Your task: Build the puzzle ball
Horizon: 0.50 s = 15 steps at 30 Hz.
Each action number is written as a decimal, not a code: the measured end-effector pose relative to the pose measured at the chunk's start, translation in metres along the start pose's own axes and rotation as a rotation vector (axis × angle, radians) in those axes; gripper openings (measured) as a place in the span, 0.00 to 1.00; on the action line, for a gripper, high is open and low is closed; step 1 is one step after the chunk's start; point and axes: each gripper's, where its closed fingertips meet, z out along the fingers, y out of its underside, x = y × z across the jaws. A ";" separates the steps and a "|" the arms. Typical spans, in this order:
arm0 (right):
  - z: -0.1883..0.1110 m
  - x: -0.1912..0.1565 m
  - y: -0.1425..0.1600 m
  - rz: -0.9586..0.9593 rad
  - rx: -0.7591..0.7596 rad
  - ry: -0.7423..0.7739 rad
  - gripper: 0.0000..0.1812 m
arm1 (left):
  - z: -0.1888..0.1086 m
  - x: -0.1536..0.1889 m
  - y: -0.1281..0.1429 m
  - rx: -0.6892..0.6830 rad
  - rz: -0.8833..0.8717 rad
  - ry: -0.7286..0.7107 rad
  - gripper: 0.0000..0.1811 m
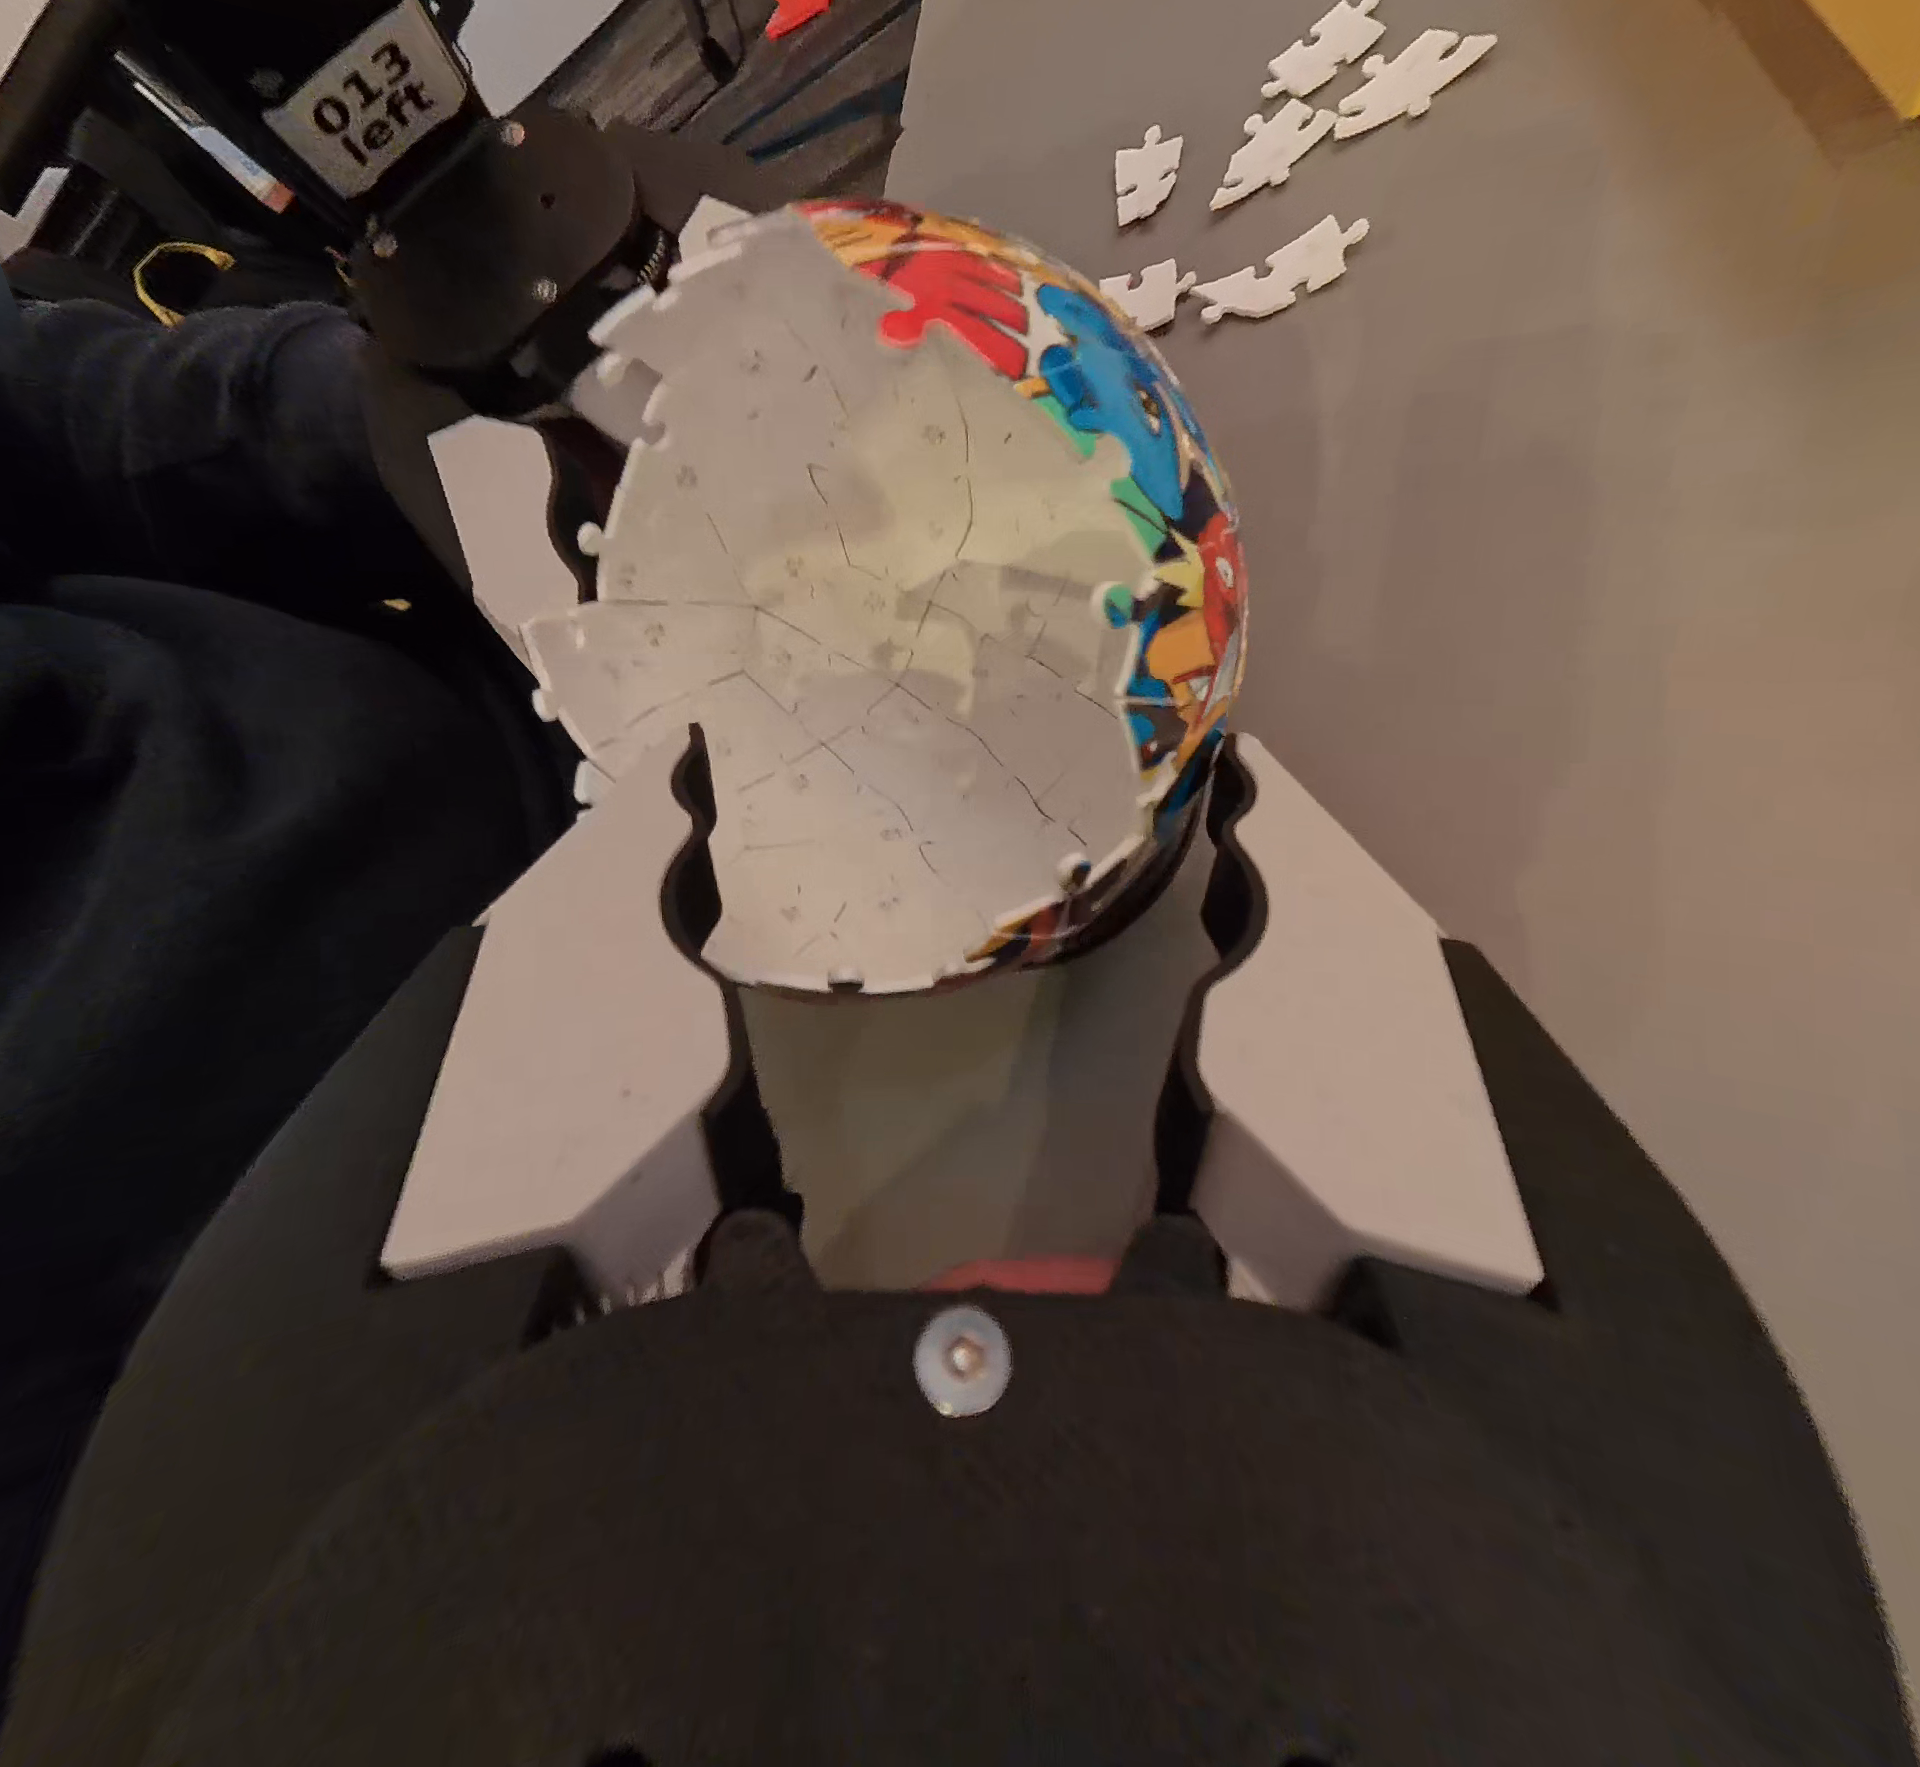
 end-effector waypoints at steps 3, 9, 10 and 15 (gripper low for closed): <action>0.003 -0.003 0.004 0.001 -0.013 -0.024 0.53 | -0.005 0.000 -0.006 0.018 -0.029 0.029 0.58; 0.009 -0.002 0.015 -0.003 -0.058 -0.036 0.53 | -0.013 -0.003 -0.014 0.025 -0.052 0.066 0.57; 0.010 -0.002 0.018 -0.008 -0.072 -0.034 0.53 | -0.013 -0.003 -0.014 0.020 -0.055 0.072 0.57; 0.011 -0.004 0.023 0.007 -0.064 -0.048 0.52 | -0.015 0.001 -0.009 0.014 -0.072 0.098 0.56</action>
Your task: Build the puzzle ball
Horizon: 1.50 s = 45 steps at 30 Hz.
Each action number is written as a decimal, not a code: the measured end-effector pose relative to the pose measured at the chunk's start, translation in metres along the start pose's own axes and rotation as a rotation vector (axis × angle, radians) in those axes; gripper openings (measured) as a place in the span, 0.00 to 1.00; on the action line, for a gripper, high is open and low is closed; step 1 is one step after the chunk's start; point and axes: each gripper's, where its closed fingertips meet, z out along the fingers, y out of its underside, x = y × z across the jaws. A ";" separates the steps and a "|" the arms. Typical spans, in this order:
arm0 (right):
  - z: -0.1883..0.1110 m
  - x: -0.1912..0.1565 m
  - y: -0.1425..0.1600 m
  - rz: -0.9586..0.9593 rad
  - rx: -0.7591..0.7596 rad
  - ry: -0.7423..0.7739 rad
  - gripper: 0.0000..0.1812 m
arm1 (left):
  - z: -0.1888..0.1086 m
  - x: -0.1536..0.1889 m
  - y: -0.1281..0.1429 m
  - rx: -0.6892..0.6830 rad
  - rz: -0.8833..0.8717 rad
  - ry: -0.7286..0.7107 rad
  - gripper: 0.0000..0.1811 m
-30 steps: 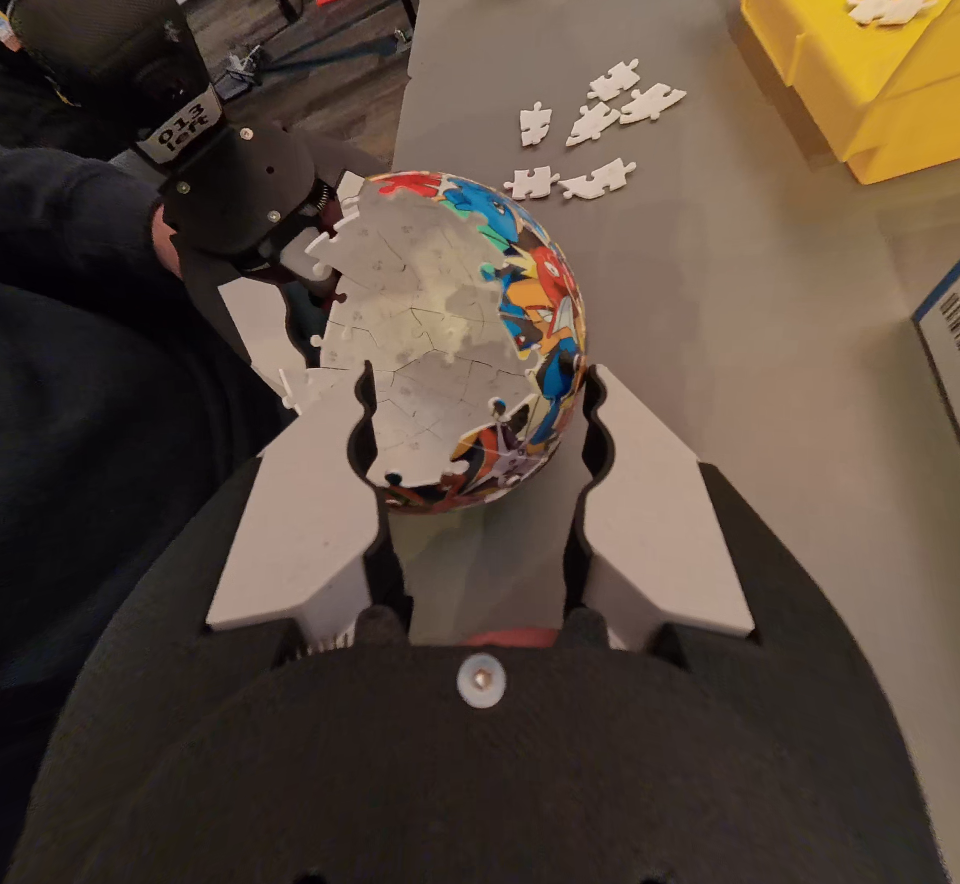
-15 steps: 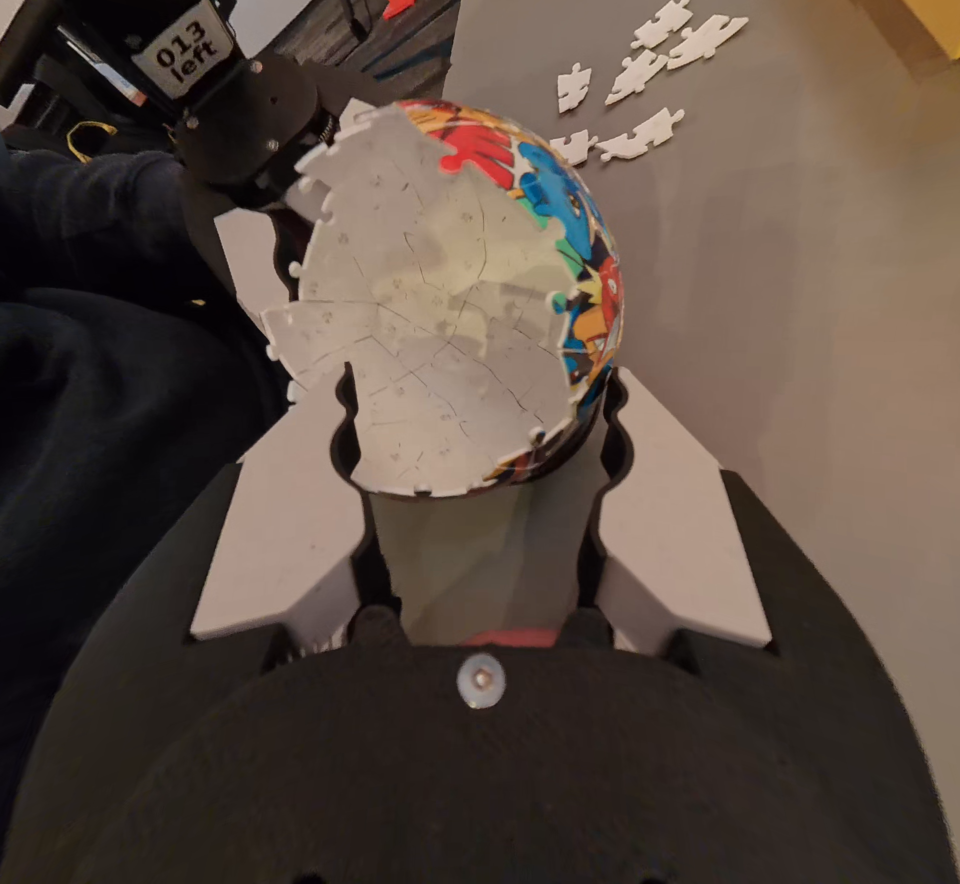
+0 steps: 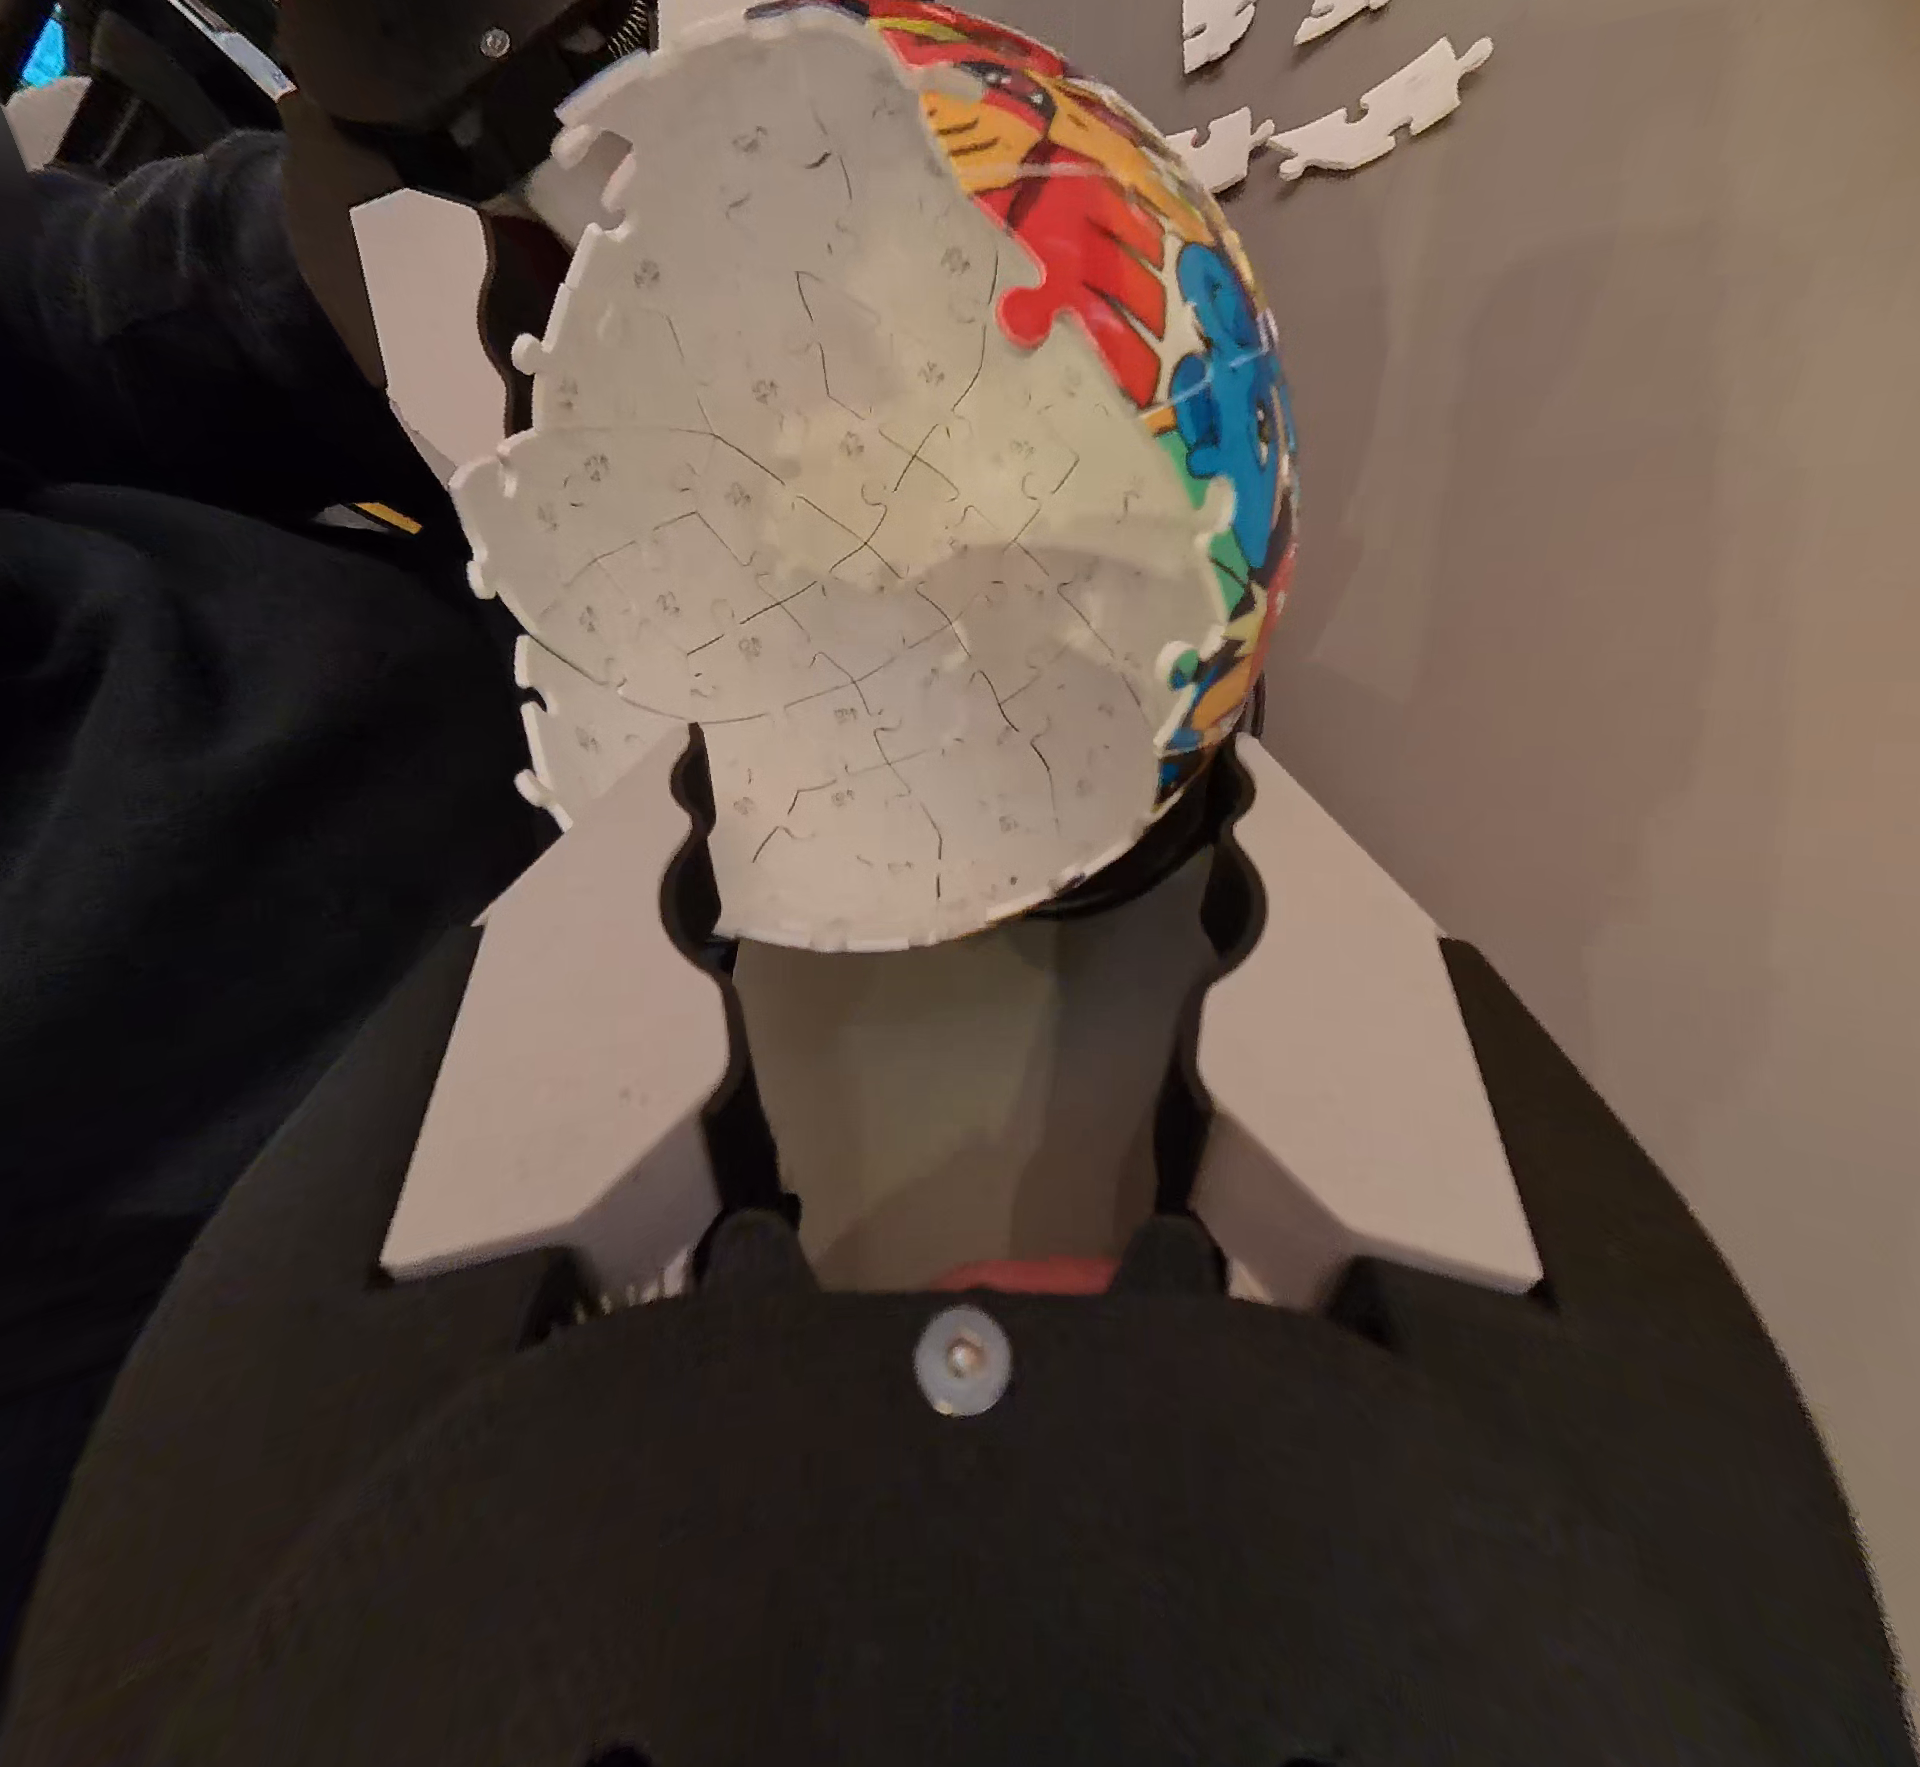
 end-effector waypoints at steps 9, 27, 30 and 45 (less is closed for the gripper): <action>-0.029 0.013 -0.015 -0.063 0.062 0.125 0.47 | 0.000 0.001 -0.003 0.025 0.007 -0.006 0.55; -0.022 0.034 -0.012 -0.043 0.024 0.224 0.30 | 0.010 0.000 -0.029 0.069 0.051 -0.010 0.55; -0.018 0.032 -0.010 -0.054 0.007 0.214 0.33 | 0.010 -0.001 -0.032 0.073 0.057 -0.015 0.55; -0.001 0.025 0.001 -0.082 -0.061 0.169 0.38 | 0.005 0.001 -0.037 0.058 0.065 -0.025 0.56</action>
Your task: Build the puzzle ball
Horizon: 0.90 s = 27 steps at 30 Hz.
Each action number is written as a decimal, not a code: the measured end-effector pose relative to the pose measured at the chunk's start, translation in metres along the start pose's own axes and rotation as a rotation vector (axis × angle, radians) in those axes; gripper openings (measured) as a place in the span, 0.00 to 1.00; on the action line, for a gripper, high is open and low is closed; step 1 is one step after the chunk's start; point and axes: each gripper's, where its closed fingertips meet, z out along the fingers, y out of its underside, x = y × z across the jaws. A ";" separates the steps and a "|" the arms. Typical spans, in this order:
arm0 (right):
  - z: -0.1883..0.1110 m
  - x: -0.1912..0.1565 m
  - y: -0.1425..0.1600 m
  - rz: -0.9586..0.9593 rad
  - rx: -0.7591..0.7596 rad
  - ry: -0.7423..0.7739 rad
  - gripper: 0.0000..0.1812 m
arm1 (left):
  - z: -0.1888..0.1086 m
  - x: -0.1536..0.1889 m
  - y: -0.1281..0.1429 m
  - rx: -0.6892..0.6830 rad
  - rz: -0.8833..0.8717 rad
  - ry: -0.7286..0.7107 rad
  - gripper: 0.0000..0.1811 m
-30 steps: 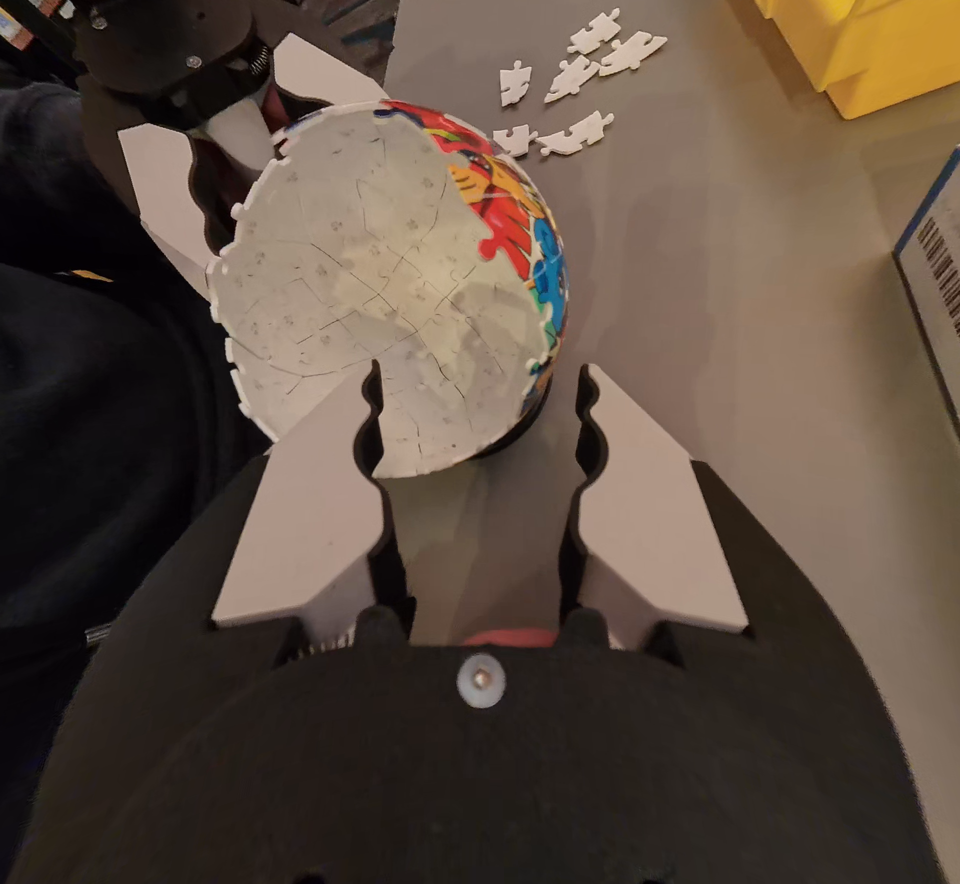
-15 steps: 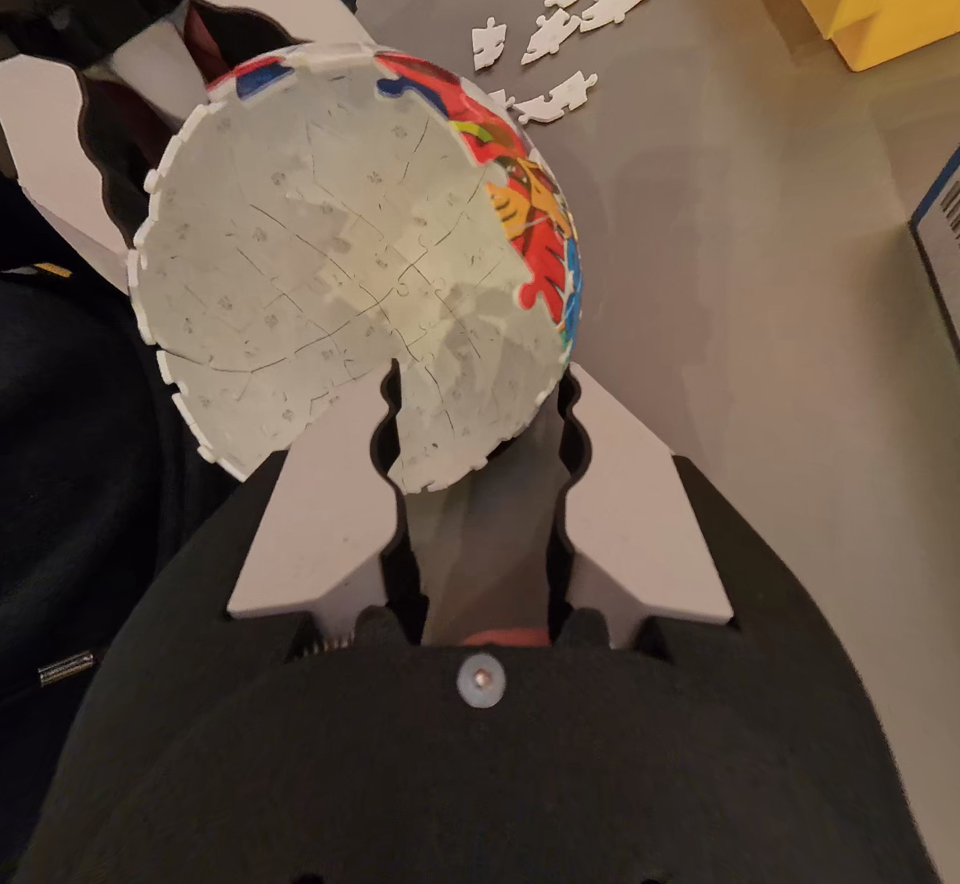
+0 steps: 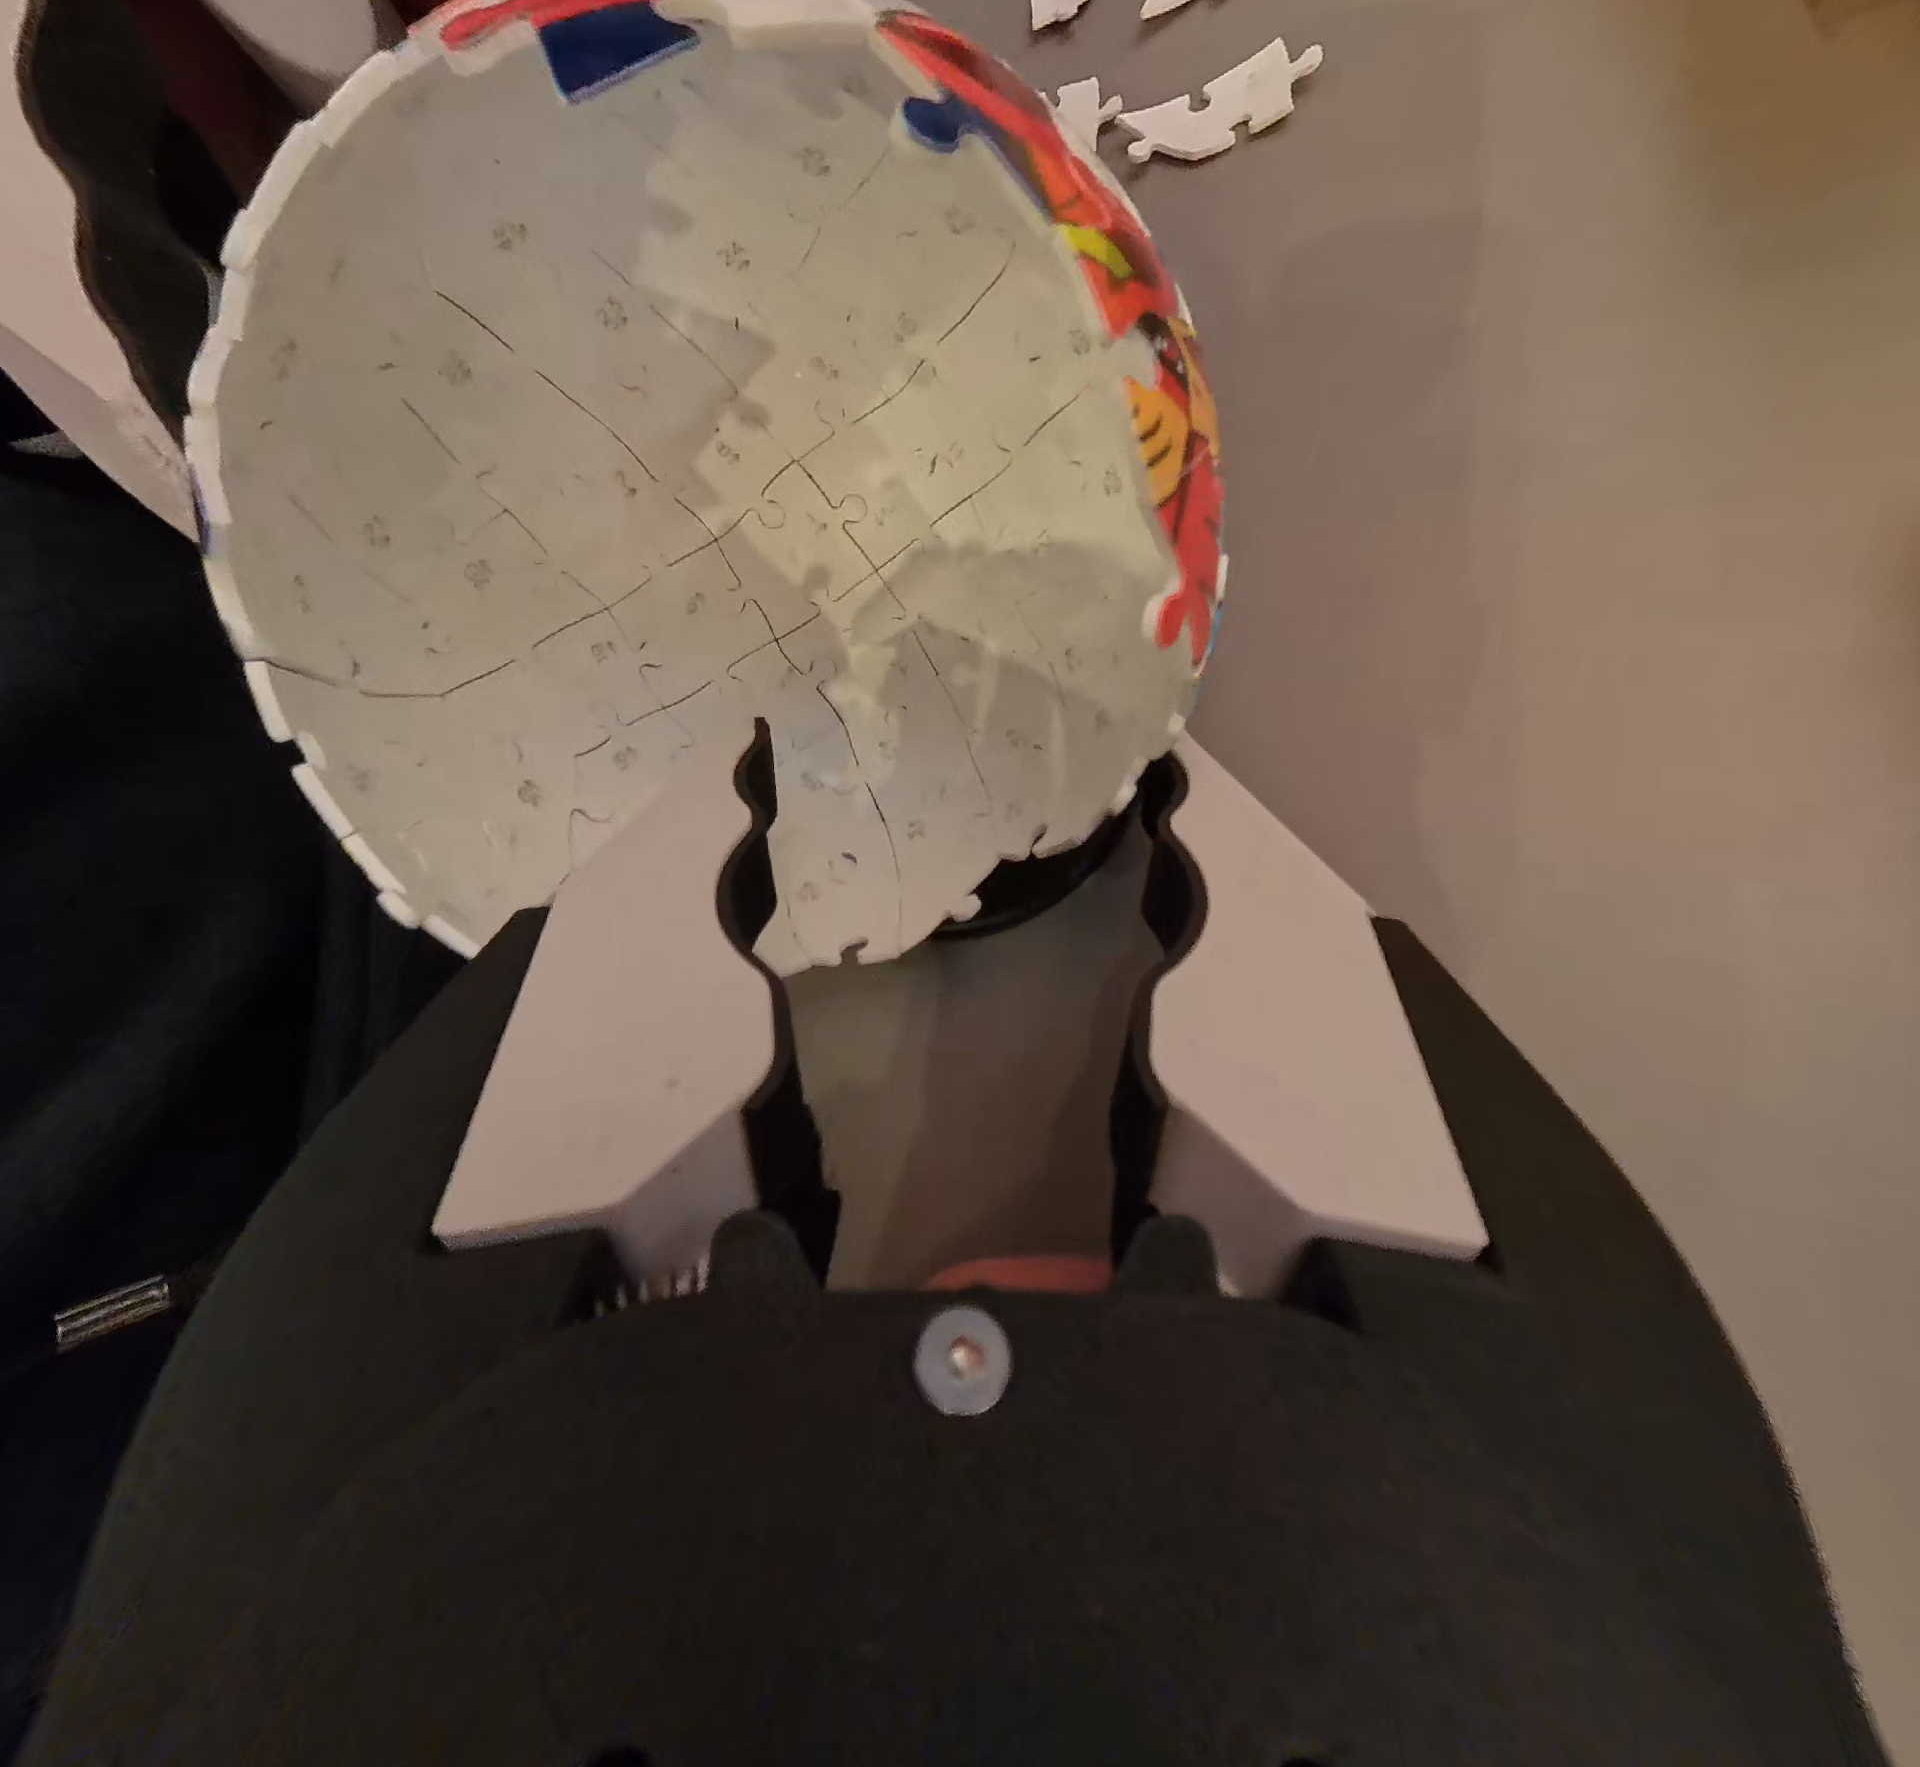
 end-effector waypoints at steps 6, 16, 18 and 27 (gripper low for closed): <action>-0.018 0.011 -0.008 -0.037 0.032 0.078 0.37 | 0.000 -0.001 0.001 0.008 -0.007 -0.001 0.56; -0.028 0.035 -0.023 -0.129 0.027 0.216 0.18 | 0.001 -0.002 -0.003 0.004 0.004 -0.003 0.55; -0.025 0.035 -0.023 -0.132 0.027 0.211 0.14 | 0.001 -0.002 -0.003 0.003 0.007 -0.004 0.55; -0.020 0.038 -0.023 -0.121 0.042 0.207 0.05 | 0.005 -0.003 -0.006 -0.003 0.012 0.002 0.55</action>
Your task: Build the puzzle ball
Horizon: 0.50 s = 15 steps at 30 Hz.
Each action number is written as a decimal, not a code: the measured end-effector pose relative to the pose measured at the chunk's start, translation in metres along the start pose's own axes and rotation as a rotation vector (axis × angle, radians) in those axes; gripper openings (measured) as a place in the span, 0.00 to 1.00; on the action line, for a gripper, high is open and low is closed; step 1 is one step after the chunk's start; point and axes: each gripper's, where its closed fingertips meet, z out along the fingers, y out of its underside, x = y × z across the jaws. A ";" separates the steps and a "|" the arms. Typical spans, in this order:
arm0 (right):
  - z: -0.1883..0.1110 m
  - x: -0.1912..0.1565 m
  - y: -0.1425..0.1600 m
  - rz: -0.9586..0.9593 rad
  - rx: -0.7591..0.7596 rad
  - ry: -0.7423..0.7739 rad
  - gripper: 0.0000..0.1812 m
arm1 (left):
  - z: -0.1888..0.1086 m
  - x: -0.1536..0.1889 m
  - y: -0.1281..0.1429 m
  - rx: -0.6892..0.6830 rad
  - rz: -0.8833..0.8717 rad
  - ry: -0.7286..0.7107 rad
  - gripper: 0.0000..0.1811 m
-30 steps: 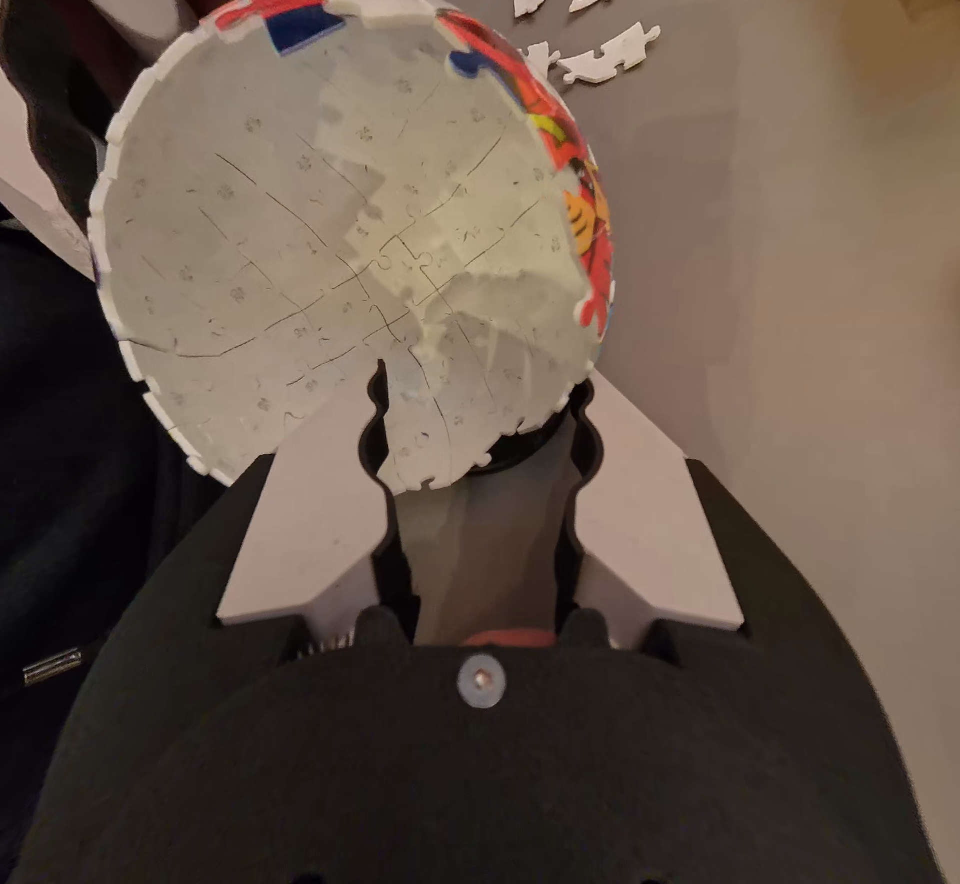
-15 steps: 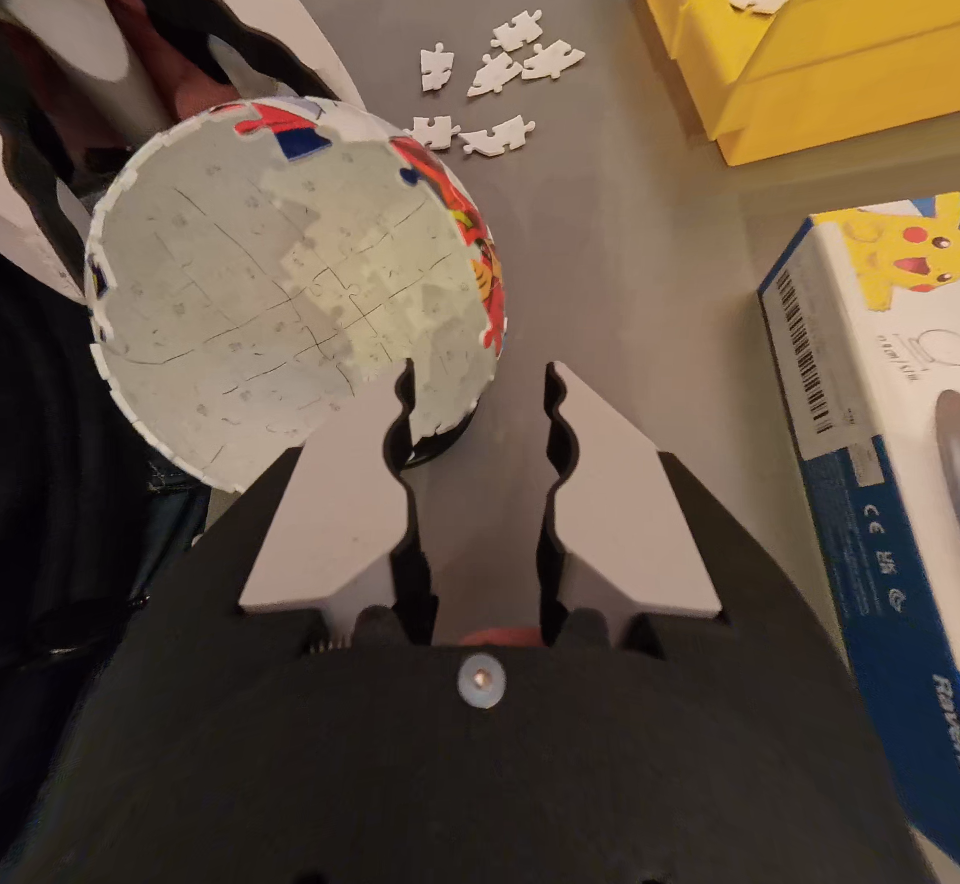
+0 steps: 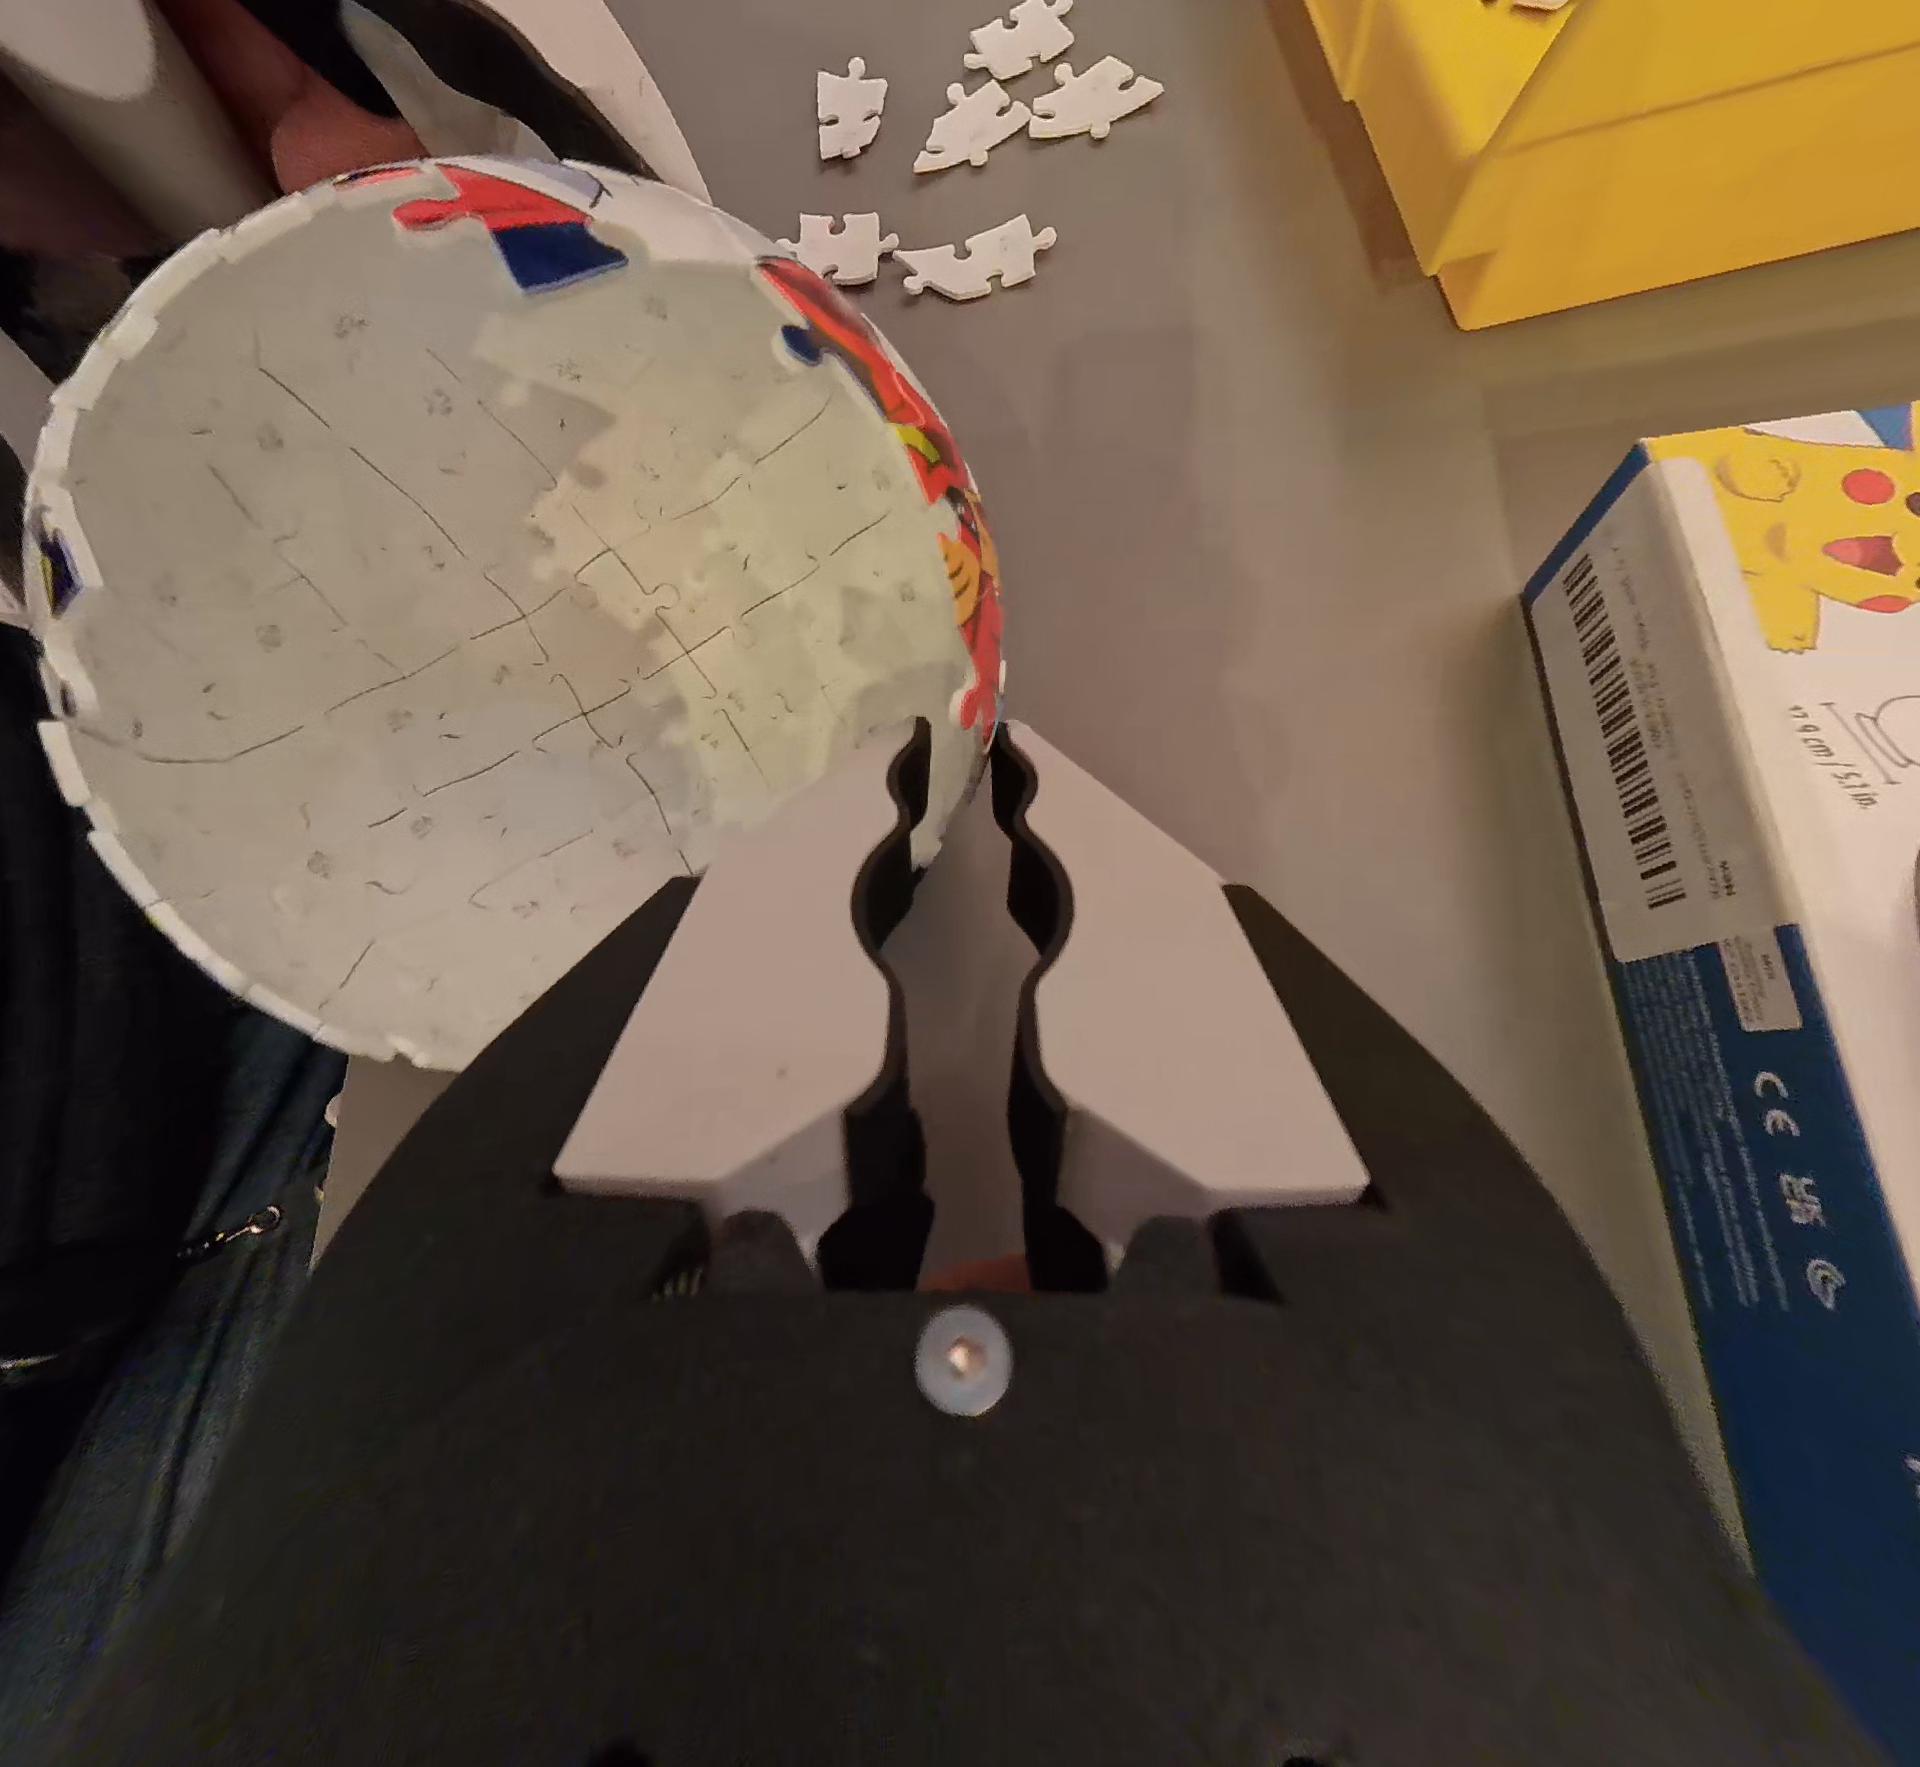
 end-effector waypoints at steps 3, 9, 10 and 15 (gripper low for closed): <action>0.003 0.000 0.001 0.015 0.004 -0.006 0.05 | 0.000 0.000 -0.002 0.001 -0.003 0.005 0.55; 0.007 -0.001 0.004 0.027 0.002 -0.006 0.03 | -0.003 0.002 0.001 0.005 -0.013 0.012 0.55; 0.007 -0.001 0.004 0.026 0.002 -0.004 0.03 | -0.003 0.002 0.003 0.006 -0.019 0.011 0.56; 0.007 -0.001 0.005 0.028 0.000 -0.005 0.03 | -0.010 0.007 0.011 0.045 -0.044 -0.015 0.65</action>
